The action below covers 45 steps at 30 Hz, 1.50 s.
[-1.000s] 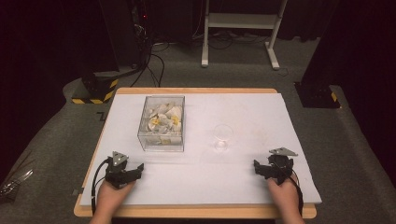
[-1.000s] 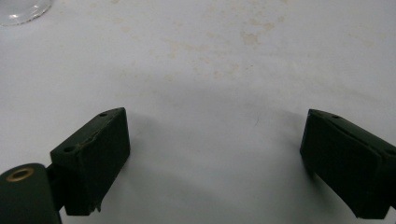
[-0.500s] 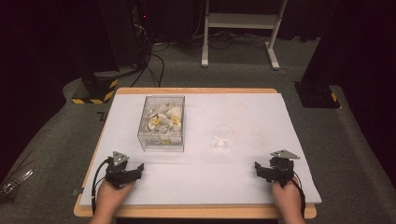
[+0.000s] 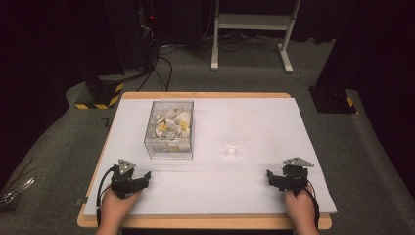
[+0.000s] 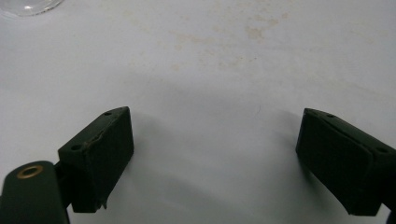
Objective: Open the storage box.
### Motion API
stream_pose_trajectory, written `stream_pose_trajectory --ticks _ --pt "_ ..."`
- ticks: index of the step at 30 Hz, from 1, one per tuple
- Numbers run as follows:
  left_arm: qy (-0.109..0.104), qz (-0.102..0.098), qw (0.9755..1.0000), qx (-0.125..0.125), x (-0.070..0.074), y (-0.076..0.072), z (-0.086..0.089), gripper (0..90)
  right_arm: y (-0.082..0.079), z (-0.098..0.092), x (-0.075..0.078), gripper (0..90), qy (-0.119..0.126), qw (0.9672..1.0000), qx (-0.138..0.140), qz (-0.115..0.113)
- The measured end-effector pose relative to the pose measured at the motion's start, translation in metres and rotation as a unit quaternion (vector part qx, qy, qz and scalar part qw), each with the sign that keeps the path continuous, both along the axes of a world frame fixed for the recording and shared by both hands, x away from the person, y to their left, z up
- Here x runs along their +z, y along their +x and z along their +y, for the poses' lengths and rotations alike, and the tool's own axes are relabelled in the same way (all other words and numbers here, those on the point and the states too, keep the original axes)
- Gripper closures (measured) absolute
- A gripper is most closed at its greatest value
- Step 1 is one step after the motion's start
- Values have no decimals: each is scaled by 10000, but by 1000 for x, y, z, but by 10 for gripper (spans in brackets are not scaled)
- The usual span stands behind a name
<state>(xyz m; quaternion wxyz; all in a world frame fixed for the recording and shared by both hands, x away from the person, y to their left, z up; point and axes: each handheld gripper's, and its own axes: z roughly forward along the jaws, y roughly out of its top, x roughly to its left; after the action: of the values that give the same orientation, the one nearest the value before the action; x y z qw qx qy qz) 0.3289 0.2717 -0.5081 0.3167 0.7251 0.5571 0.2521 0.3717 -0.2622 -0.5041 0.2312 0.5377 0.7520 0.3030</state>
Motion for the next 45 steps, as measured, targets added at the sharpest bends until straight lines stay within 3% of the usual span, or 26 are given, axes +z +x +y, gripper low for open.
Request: stream_pose_trajectory --ticks 7,15,25,32,45 --pt "-8 54 10000 -11 2 -1 4 245 0 0 0 110 0 10000 1 1" --pt "-351 -46 9988 -330 10 -9 5 254 0 0 0 111 3 10000 1 0" --pt "-418 -271 9972 -566 13 -13 0 247 0 0 0 111 4 10000 -6 1" --pt "-763 -353 9947 -595 17 -14 0 258 0 0 0 111 1 10000 -1 -1" --pt "-721 -735 9917 -768 28 -19 -9 271 0 0 0 111 1 10000 -1 -1"
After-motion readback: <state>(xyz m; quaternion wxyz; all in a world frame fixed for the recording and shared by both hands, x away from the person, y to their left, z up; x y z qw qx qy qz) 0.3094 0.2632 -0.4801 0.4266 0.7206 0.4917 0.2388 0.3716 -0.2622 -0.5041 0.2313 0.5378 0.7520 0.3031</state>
